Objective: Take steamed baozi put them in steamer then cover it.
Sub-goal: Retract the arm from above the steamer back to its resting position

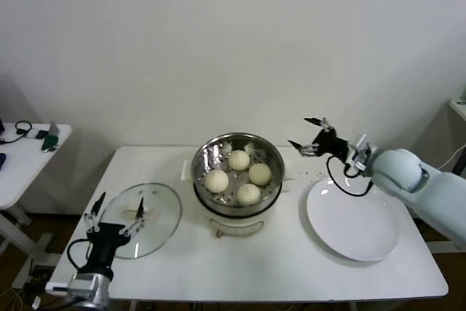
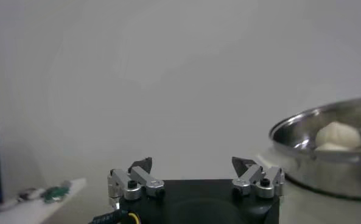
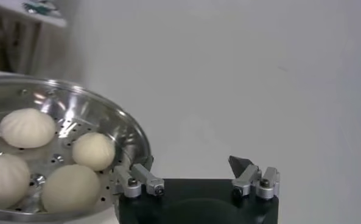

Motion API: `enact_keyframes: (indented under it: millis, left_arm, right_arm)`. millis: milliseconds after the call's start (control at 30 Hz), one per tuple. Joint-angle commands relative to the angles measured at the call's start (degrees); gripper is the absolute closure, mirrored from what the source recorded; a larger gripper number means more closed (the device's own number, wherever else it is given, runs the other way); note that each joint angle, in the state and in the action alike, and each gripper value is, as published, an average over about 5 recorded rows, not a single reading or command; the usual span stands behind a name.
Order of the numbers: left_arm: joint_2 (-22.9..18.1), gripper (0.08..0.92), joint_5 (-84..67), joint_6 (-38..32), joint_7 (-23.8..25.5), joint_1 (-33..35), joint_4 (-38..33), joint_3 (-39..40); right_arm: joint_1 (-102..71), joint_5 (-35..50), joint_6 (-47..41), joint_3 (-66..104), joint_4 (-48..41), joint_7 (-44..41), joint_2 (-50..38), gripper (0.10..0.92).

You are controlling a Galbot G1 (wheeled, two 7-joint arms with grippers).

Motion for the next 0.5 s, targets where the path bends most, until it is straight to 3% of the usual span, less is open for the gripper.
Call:
enact_keyframes:
  millis: [33, 333, 500]
  left_arm:
    - [-0.53, 0.177, 33.91, 0.35, -2.51, 0.72, 0.14, -1.92]
    - [0.19, 0.177, 58.39, 3.30, 4.76, 1.64, 0.51, -1.06]
    - [0.87, 0.177, 66.11, 5.20, 5.27, 2.37, 2.31, 0.44]
  right_arm:
    - [-43.66, -8.30, -1.29, 51.92, 4.22, 2.38, 9.67, 0.203]
    - [-57.83, -12.60, -3.25, 65.20, 9.98, -0.02, 24.65, 0.203]
    - [-63.05, -14.27, -1.50, 68.52, 11.62, -0.55, 30.84, 0.203]
